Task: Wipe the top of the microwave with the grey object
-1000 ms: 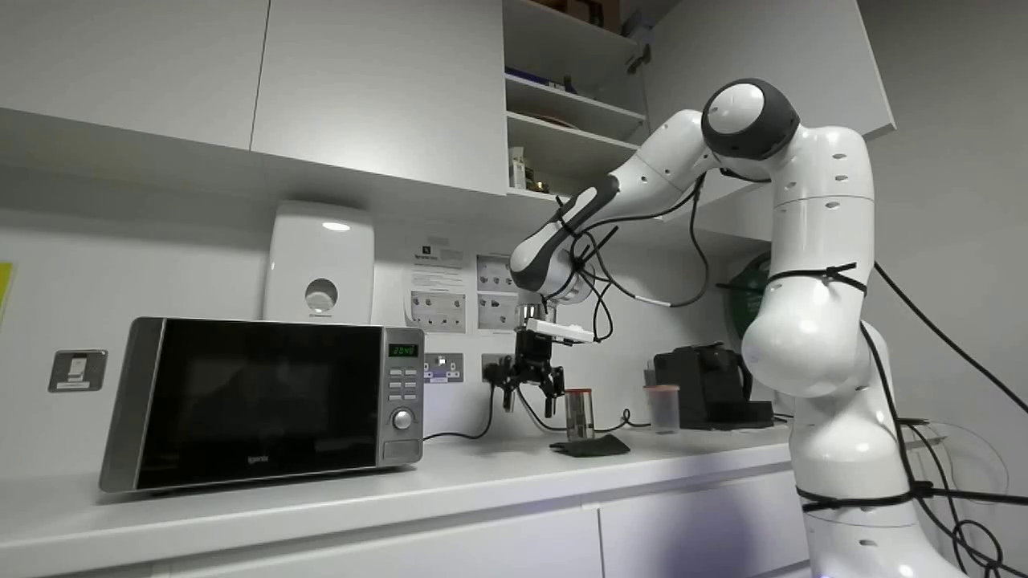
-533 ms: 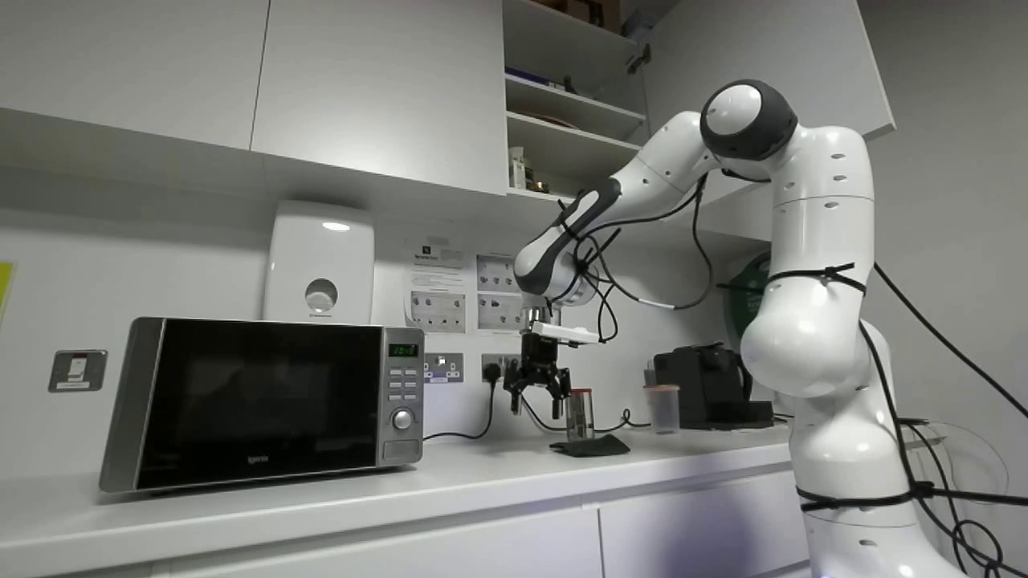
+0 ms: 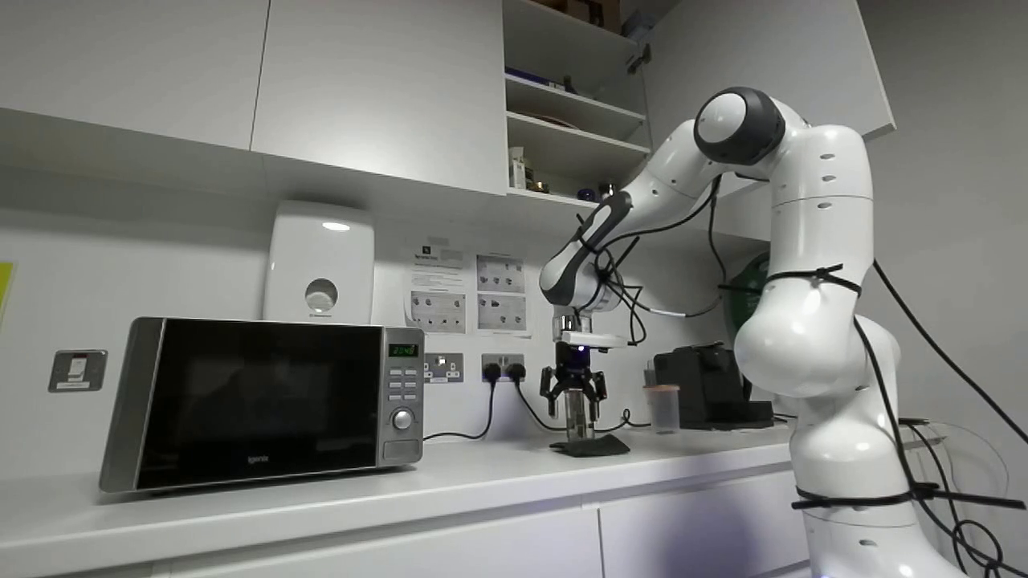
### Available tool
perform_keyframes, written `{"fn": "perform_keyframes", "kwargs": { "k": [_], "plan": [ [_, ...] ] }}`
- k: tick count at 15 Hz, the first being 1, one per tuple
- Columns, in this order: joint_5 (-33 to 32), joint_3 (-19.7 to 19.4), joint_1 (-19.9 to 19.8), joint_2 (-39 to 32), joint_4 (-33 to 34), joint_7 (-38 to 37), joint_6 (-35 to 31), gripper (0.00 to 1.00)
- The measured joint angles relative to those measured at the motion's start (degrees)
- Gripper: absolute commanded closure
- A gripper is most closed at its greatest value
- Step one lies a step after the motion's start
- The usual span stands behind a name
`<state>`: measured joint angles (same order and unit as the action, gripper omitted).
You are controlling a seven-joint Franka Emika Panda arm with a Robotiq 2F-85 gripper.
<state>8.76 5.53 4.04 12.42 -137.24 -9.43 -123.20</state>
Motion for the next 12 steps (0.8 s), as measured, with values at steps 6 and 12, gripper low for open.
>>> {"fn": "perform_keyframes", "kwargs": {
  "k": [6, 12],
  "plan": [
    [0.00, -2.65, -2.86, 0.09, -2.04, -1.23, 0.00, 0.00],
    [2.05, -4.59, -4.21, 0.11, -4.00, -1.28, -0.11, 0.00]
  ]
}}
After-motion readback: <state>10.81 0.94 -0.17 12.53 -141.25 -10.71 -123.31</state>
